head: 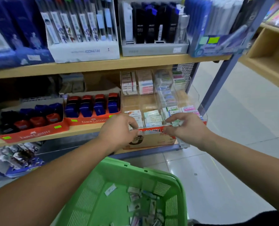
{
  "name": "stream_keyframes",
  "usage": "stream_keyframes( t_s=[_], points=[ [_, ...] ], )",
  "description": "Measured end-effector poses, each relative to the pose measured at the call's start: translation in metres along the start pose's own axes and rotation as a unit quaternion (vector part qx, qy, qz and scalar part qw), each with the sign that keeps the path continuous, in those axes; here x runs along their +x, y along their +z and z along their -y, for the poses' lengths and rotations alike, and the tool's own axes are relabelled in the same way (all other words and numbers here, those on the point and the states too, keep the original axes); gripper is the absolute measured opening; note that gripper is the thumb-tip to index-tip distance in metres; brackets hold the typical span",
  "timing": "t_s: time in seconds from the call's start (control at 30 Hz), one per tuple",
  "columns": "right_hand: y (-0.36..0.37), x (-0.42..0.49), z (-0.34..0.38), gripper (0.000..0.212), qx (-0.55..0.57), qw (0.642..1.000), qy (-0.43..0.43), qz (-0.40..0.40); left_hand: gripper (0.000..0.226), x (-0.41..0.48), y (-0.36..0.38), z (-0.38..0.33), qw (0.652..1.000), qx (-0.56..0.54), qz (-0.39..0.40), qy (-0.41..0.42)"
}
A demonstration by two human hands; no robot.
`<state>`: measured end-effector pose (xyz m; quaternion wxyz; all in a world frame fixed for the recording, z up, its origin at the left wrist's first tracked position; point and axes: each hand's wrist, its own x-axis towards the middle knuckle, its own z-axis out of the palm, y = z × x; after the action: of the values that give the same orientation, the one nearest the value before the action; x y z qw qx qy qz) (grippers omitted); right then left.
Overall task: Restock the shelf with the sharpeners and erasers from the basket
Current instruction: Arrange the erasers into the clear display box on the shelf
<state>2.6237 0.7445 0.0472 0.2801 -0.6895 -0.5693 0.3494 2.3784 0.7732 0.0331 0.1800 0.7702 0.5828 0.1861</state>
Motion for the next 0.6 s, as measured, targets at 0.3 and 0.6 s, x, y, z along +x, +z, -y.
stream_keyframes(
  t_s=[0.3,0.6],
  points=[
    [0.010,0.000,0.003,0.017,-0.055,0.998,0.002,-0.042,0.007,-0.008,0.005,0.000,1.000,-0.004,-0.005,0.001],
    [0.015,-0.017,0.005,0.015,-0.070,0.997,0.007,-0.038,0.008,-0.024,0.001,-0.001,1.000,0.008,0.004,-0.001]
  ],
)
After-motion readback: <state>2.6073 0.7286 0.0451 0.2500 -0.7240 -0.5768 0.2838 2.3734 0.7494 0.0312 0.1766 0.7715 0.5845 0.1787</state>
